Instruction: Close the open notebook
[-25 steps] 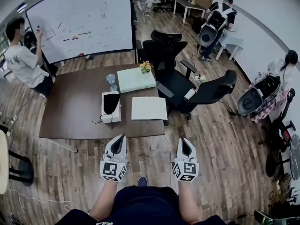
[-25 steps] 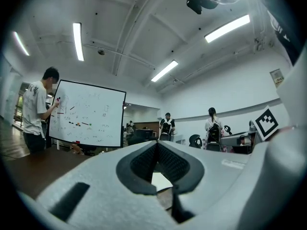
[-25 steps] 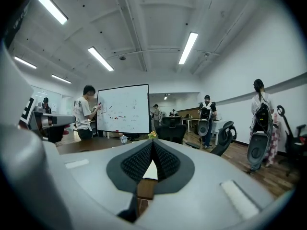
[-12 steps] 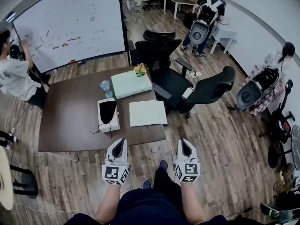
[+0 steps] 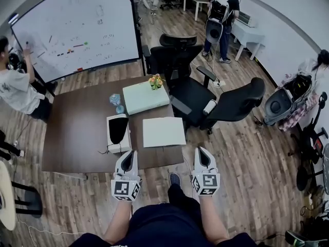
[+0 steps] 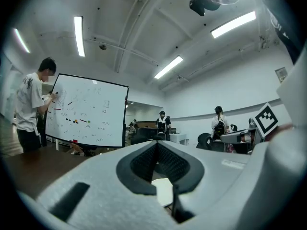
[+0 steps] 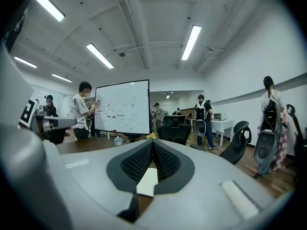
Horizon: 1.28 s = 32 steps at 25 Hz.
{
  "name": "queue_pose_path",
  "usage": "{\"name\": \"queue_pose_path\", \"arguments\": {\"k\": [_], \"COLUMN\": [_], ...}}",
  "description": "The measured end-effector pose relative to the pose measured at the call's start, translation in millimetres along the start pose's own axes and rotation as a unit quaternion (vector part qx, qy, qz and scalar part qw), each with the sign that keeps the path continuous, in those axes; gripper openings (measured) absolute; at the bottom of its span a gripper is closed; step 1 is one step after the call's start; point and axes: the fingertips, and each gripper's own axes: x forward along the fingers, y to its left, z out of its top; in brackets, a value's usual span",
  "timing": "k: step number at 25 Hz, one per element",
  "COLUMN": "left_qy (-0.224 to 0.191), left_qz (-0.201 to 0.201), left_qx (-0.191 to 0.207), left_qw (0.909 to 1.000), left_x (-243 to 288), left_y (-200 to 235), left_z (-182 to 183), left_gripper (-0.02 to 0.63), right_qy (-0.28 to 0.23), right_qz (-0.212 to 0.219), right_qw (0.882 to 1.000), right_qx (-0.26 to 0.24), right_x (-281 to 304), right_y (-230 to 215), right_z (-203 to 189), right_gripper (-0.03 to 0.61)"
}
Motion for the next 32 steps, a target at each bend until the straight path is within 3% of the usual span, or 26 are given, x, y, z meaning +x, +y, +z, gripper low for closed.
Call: {"name": "queue_pose_path", "arguments": {"k": [9, 23, 32], "left_qy": [0.002, 0.008, 0.008], "left_qz": [0.013, 0.024, 0.036], "left_qx": [0.0, -0.004, -0.01], "left_qw": [0.9999, 0.9997, 0.9993], "left_x": [47, 78, 86], "left_y": [16, 18, 22], "left_z": [-5, -15, -16], "left_gripper": [-0.008, -0.008, -0.008], "right_qy": [0.012, 0.008, 0.053], "right_qz": [0.008, 0.03, 0.023], "right_qw": [1.0, 0.999, 0.997], "right_qx": [0.008, -0.008, -0.042], "right_x": [63, 100, 136], "right_y": [-24, -38, -74], "right_z": [-8, -21, -111], "right_gripper": [0.008, 0.008, 0.008]}}
